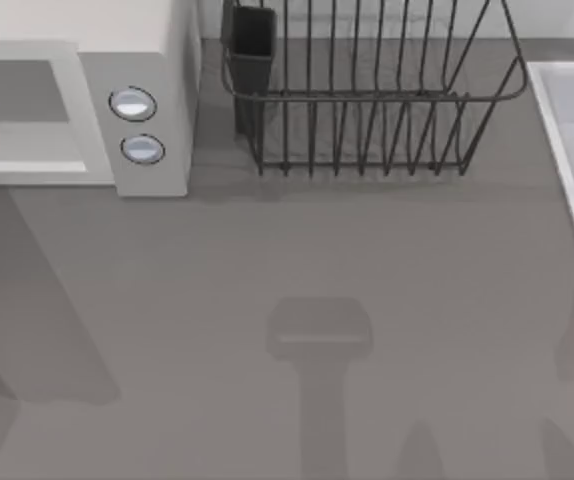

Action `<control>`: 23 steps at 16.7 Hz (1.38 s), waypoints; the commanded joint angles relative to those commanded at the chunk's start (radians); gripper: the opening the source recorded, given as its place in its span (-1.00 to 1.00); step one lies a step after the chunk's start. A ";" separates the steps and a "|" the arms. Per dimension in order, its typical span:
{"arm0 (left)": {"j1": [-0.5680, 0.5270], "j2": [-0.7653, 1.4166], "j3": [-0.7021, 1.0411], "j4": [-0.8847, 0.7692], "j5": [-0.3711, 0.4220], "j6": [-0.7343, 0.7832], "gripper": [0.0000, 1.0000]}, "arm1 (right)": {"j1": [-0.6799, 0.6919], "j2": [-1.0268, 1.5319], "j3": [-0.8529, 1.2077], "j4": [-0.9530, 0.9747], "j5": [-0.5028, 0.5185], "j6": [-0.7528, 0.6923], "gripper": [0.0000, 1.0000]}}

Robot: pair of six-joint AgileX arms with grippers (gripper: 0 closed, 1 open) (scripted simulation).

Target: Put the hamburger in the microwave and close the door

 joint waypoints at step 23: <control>-0.456 -0.365 -0.319 0.108 -0.281 -0.413 -1.00 | 0.000 0.000 0.000 0.000 0.000 0.000 1.00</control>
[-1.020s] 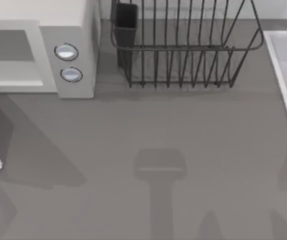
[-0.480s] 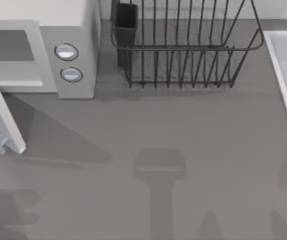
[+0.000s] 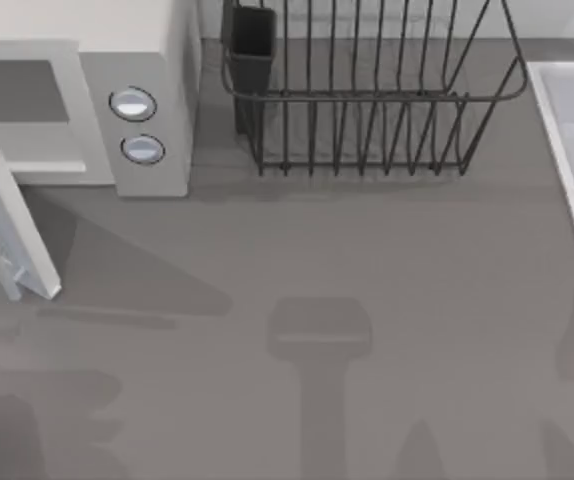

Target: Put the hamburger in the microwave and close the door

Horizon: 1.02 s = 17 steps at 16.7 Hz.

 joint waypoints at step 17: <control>-0.355 -0.023 -0.009 0.065 -0.236 -0.270 -1.00 | 0.000 0.000 0.000 0.000 0.000 0.000 1.00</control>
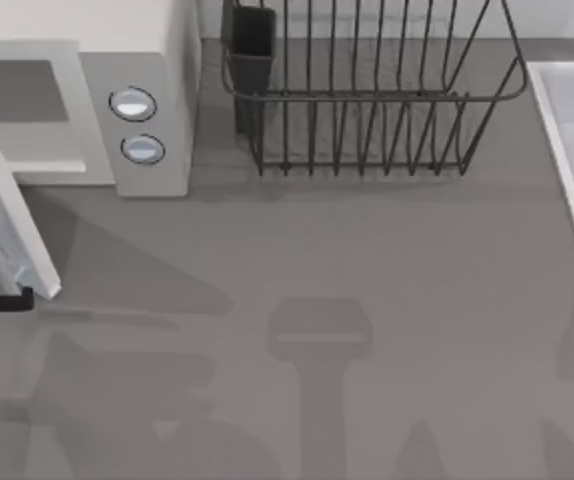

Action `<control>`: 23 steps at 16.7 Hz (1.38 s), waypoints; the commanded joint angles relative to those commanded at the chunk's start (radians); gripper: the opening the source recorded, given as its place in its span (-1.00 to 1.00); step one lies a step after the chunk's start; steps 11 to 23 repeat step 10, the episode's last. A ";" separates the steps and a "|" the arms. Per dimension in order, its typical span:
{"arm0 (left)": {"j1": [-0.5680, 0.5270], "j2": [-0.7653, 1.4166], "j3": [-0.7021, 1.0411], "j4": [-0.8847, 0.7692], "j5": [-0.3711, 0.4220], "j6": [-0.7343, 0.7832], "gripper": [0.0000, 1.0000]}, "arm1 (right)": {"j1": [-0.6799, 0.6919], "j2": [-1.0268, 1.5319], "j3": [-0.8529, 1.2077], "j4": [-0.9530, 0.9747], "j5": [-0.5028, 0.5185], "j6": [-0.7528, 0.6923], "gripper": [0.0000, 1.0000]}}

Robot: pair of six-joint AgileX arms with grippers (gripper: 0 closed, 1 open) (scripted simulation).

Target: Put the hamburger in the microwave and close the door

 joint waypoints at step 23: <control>-0.031 0.389 0.227 0.159 -0.019 -0.016 -1.00 | 0.000 0.000 0.000 0.000 0.000 0.000 1.00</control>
